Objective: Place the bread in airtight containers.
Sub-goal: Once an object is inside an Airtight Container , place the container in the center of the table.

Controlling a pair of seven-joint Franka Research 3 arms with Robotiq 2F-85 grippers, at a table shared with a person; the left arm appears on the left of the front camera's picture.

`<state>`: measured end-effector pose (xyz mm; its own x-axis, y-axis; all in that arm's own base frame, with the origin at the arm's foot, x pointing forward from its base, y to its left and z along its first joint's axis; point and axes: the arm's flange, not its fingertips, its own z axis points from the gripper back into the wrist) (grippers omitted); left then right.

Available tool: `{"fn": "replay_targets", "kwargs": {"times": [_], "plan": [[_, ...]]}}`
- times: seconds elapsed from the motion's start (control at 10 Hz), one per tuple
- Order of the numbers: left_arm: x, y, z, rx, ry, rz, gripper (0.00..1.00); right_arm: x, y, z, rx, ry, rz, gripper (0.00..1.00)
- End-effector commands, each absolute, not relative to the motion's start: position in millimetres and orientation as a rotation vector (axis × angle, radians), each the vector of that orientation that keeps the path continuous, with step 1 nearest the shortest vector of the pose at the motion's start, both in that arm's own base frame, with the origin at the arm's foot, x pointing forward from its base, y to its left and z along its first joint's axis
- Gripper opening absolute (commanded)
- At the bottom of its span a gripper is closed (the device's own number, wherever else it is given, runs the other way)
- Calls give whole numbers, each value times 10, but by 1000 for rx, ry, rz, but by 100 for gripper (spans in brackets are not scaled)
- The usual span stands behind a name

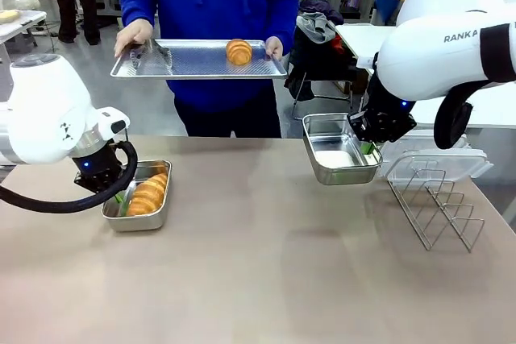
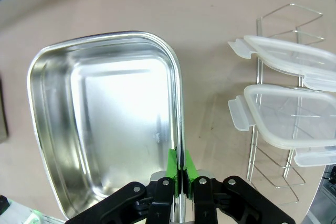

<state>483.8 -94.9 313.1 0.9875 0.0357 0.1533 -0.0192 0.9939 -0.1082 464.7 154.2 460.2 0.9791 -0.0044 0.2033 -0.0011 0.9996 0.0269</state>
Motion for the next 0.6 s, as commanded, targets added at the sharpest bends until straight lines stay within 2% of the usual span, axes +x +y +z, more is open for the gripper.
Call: {"fn": "replay_targets", "kwargs": {"times": [0.0, 0.2, 0.3, 0.4, 0.5], "plan": [[4879, -1050, 3113, -78, -152, 39, 3, 4651, 1540, 4643, 14, -222, -16, 0], [4868, -1070, 3092, -74, -159, 44, 3, 4651, 1540, 4643, 14, -222, -16, 0], [4854, -1073, 3124, -53, -173, 28, 60, 4651, 1540, 4643, 14, -222, -16, 0], [4840, -1077, 3197, -52, -188, 23, 59, 4651, 1540, 4643, 14, -222, -16, 0], [4823, -1066, 3308, -68, -193, 11, 100, 4651, 1540, 4643, 14, -222, -16, 0]]}}
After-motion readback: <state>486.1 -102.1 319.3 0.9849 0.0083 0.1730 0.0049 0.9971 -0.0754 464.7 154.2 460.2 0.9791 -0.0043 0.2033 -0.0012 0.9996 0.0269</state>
